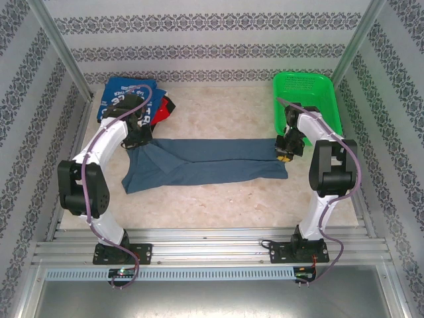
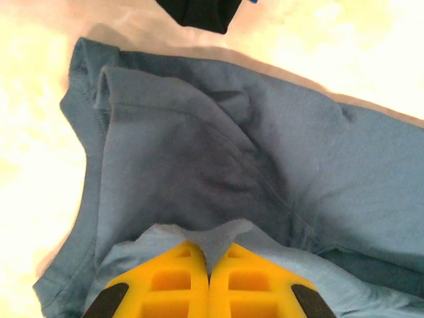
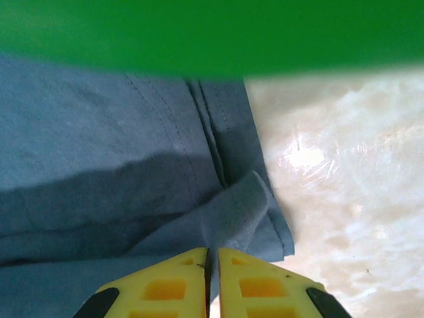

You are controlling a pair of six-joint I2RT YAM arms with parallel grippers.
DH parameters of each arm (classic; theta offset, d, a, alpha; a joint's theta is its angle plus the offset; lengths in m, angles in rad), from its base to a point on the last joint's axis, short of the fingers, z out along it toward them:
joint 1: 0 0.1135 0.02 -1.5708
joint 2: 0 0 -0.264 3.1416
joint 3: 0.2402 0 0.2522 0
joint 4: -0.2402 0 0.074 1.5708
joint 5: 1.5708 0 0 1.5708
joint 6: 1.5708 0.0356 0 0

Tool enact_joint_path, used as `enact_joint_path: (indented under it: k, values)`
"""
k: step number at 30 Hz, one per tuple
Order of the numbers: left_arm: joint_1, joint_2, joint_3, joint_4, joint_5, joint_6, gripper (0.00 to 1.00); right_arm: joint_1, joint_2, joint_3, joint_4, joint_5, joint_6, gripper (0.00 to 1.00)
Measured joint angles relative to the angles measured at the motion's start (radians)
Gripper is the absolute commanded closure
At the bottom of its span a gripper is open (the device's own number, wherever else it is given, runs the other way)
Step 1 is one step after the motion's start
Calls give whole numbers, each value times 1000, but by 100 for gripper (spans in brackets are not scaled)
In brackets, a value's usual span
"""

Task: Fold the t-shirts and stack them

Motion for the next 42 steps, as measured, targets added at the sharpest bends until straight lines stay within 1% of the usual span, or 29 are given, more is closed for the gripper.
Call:
enact_joint_path:
  k: [2, 5, 8, 10, 12, 13, 15, 18, 21, 23, 25, 27, 30, 33, 36, 42]
  values:
    - [0, 20, 11, 8, 10, 0, 96, 0, 11, 8, 4, 2, 1, 83]
    - [0, 50, 24, 31, 18, 0, 93, 0, 28, 21, 12, 6, 3, 82]
    - [5, 83, 53, 50, 36, -2, 78, 0, 40, 39, 14, 11, 6, 78]
    - [12, 104, 85, 64, 43, -3, 61, 0, 46, 64, 14, 18, 7, 75]
    - [19, 116, 112, 77, 46, -13, 51, 0, 46, 88, 13, 26, 8, 73]
    - [25, 117, 122, 84, 45, -21, 47, 0, 44, 96, 15, 29, 7, 72]
    - [40, 117, 140, 95, 43, -35, 41, -1, 35, 100, 13, 39, 7, 70]
    - [68, 117, 163, 98, 42, -56, 32, -8, -3, 93, 11, 45, 6, 64]
    - [88, 108, 178, 98, 46, -69, 27, -13, -75, 52, 18, 47, 6, 60]
    - [91, 77, 163, 100, 60, -81, 24, -16, -122, 6, 35, 37, 7, 59]
    - [91, 8, 105, 103, 81, -92, 21, -19, -161, -53, 63, 2, 7, 60]
    - [89, -102, 3, 106, 111, -106, 20, -19, -177, -111, 98, -47, 10, 63]
    - [83, -241, -134, 98, 136, -116, 17, -19, -158, -155, 138, -111, 21, 72]
    - [82, -328, -249, 99, 160, -133, 16, -19, -117, -159, 179, -150, 37, 76]
    - [77, -377, -335, 99, 173, -149, 16, -19, -80, -154, 243, -161, 51, 78]
    - [55, -388, -357, 112, 192, -161, 15, -19, 6, -91, 289, -133, 72, 79]
